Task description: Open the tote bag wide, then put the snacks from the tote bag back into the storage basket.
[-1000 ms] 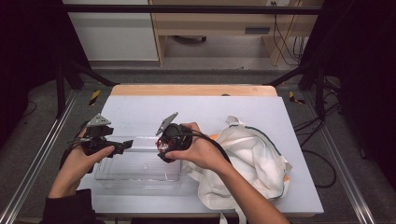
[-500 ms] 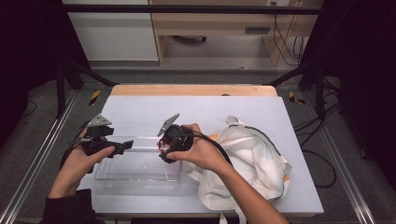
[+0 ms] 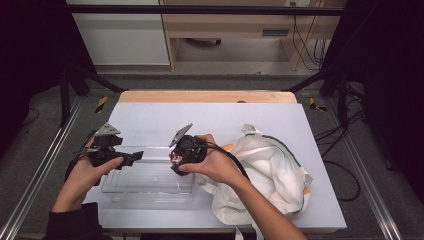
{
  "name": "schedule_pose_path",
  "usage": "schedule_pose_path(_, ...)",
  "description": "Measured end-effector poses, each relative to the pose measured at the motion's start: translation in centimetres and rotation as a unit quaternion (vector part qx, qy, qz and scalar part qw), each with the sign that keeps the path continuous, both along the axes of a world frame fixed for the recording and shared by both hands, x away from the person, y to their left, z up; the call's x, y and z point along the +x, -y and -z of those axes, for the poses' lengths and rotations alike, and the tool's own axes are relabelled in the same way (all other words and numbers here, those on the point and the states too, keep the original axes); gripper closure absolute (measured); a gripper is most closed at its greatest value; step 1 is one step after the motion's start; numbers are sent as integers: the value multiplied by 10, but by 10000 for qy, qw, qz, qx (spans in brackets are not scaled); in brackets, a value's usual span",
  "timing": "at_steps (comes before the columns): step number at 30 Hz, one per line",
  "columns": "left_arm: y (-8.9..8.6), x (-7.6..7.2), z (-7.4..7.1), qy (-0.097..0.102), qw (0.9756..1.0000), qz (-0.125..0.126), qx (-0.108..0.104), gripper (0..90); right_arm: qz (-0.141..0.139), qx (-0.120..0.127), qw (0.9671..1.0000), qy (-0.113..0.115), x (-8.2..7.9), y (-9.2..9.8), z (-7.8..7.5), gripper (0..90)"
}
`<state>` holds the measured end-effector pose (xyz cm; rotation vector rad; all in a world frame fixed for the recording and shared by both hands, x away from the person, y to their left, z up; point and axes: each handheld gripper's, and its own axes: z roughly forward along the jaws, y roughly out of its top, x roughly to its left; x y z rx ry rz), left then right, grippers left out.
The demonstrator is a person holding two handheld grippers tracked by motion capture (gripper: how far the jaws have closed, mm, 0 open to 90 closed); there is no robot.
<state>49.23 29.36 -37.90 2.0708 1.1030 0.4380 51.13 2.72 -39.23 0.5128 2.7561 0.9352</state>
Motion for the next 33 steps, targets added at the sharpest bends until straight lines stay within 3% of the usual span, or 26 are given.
schedule_pose_path(15,0,0,0,5,10000,13,-5,39,-3,-148,9999,-53,-1,-2,12,239)
schedule_pose_path(33,0,-1,-1,11,10000,33,6,40,-38,-227,9997,-55,0,-3,15,238)
